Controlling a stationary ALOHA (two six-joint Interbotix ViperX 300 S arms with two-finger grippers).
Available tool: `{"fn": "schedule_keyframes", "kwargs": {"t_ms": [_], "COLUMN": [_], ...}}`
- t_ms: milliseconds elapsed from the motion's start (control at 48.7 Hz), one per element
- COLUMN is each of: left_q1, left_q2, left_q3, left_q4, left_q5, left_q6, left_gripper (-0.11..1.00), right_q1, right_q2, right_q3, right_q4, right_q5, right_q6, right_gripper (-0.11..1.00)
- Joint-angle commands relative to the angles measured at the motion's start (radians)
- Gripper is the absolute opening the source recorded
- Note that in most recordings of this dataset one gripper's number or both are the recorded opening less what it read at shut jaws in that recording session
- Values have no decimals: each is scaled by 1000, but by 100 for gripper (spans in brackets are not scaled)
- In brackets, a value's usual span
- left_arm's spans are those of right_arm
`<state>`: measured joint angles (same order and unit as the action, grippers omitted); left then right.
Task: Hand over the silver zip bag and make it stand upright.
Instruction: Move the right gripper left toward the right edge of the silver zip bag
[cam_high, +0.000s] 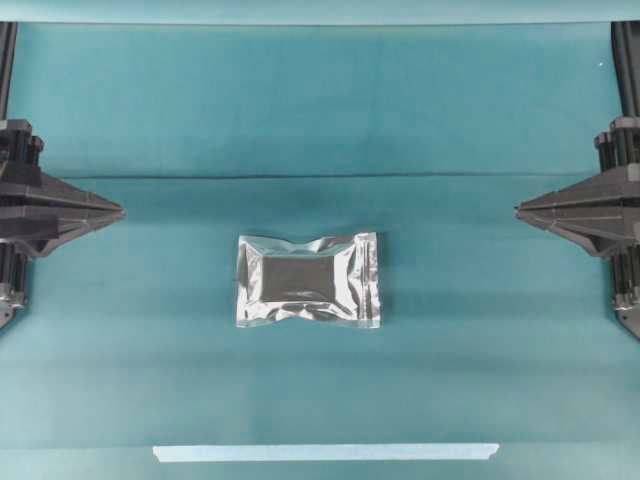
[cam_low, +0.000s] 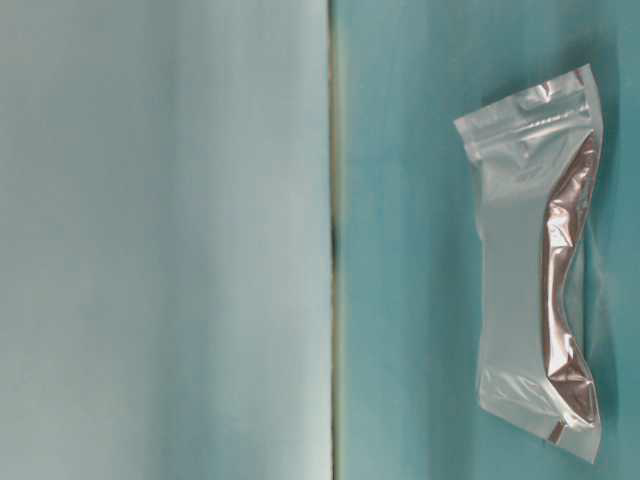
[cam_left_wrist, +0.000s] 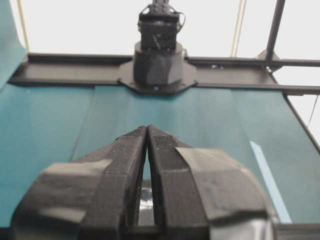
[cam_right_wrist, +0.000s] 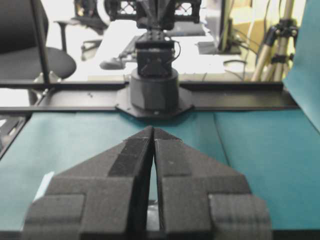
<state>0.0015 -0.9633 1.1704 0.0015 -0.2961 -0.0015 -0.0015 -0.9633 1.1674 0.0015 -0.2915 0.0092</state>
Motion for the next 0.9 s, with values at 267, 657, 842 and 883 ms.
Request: {"fn": "schedule_keyframes", "kwargs": {"t_ms": [267, 657, 842, 883], "left_q1": [-41, -41, -41, -41], "left_q2": [43, 66, 66, 66], "left_q3": [-84, -114, -115, -115], "left_q4": [8, 8, 8, 9], "left_q5": [87, 169, 206, 212], "left_q6": [2, 8, 6, 6], "left_gripper": [-1, -1, -1, -1], "right_q1": [14, -46, -61, -64], "right_q2": [40, 302, 422, 440], "right_q3": [-49, -84, -127, -130], "right_q4": [175, 339, 344, 350], "right_q5": [98, 163, 158, 158], "right_q6": [215, 581, 598, 603], "right_gripper": [0, 0, 0, 0]}}
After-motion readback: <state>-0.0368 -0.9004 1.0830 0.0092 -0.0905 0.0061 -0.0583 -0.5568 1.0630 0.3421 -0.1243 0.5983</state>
